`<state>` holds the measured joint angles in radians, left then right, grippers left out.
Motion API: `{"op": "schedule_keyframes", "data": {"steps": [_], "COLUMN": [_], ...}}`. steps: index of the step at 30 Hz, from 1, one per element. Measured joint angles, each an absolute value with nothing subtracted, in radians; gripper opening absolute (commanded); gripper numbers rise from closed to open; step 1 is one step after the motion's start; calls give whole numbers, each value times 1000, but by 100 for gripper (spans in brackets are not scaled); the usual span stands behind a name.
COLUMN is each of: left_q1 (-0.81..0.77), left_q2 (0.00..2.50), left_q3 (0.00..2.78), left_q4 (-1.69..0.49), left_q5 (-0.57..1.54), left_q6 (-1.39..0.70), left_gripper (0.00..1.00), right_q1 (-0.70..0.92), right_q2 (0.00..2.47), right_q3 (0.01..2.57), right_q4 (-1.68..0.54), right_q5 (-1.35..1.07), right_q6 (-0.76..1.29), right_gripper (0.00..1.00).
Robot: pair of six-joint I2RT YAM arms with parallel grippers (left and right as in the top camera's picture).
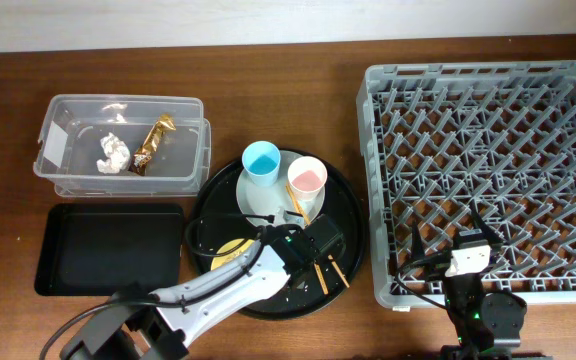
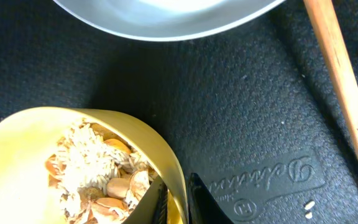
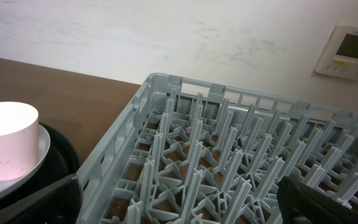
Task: Sort waste into correct bins and load items into the dishwasher rack
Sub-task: 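Reach left gripper to the yellow bowl rim and grasp it, then lift the yellow bowl with left gripper over the black tray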
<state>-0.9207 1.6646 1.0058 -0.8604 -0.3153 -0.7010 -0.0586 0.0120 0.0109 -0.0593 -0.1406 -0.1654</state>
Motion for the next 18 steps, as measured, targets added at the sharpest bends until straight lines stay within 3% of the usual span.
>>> {"op": "schedule_keyframes", "data": {"steps": [6, 11, 18], "left_q1": [-884, -744, -726], "left_q2": [1665, 1665, 1665], "left_q3": [1006, 1006, 1005], "left_q4": [-860, -854, -827], "left_q5": [-268, -235, -226], "left_q6": [-701, -701, -701], "left_gripper": [12, 9, 14], "right_q1": [-59, -59, -59], "right_q2": [12, 12, 12], "right_q3": [11, 11, 11], "right_q4": [-59, -59, -59], "right_q5": [-140, -140, -141], "right_q6": [-165, -166, -165], "right_gripper": [98, 98, 99]}}
